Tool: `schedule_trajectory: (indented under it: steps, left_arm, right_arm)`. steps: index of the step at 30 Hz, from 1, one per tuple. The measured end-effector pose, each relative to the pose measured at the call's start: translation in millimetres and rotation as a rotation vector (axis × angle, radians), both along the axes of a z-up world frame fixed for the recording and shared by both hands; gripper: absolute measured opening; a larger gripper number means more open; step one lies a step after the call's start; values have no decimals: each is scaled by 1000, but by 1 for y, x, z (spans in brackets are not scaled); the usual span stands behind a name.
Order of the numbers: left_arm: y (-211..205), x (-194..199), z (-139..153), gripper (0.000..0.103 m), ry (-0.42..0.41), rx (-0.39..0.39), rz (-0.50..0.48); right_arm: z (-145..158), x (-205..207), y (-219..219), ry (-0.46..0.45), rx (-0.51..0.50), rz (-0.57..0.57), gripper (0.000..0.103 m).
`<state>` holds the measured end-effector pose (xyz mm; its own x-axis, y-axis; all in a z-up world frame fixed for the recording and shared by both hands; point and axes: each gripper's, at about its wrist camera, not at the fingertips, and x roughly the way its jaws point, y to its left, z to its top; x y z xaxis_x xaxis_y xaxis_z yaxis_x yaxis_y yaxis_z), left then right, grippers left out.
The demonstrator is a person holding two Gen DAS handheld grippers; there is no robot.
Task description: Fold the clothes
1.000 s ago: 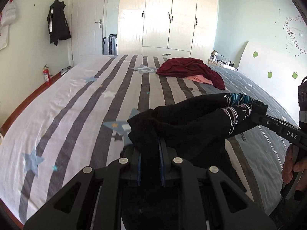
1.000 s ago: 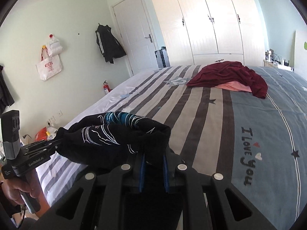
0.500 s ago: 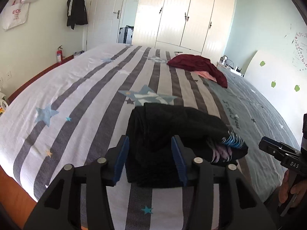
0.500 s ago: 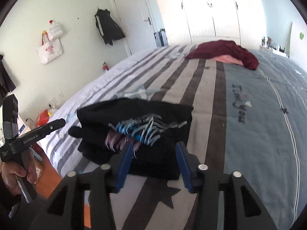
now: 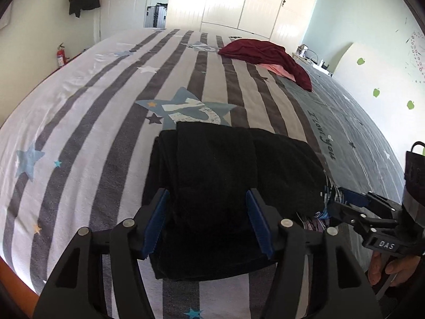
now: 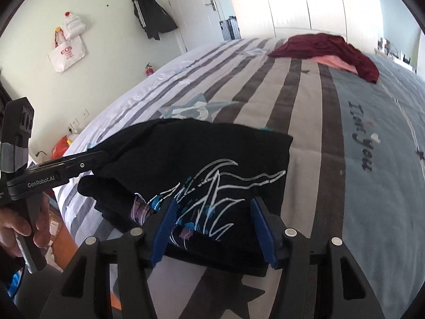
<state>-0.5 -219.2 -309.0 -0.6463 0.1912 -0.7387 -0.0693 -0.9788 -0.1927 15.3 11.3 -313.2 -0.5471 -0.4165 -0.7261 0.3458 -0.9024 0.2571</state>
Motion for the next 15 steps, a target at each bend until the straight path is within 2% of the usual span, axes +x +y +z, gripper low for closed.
schedule_trajectory:
  steps: [1, 3, 4, 5, 8, 12, 14, 15]
  left_arm:
    - [1, 0, -3, 21, 3, -4, -10]
    - [-3, 1, -5, 11, -8, -9, 5]
    - [-8, 2, -7, 9, -14, -2, 19]
    - [-12, 5, -5, 8, -9, 10, 29]
    - [-25, 15, 0, 6, 8, 38, 53]
    - [-34, 25, 1, 6, 18, 33, 96]
    - [-43, 25, -4, 6, -7, 44, 126]
    - [-48, 25, -8, 4, -26, 25, 155]
  right_arm:
    - [-9, -1, 3, -27, -11, -13, 54]
    - [-21, -3, 7, -52, -8, -28, 53]
    - [-25, -3, 8, -58, -4, -29, 43]
    - [-26, -2, 8, -55, 12, -23, 33]
    - [-28, 1, 11, -53, 38, -2, 21]
    - [-31, 3, 12, -53, 65, 11, 12]
    - [-32, 4, 14, -56, 62, -1, 11]
    - [-34, 4, 15, -65, 60, -11, 11]
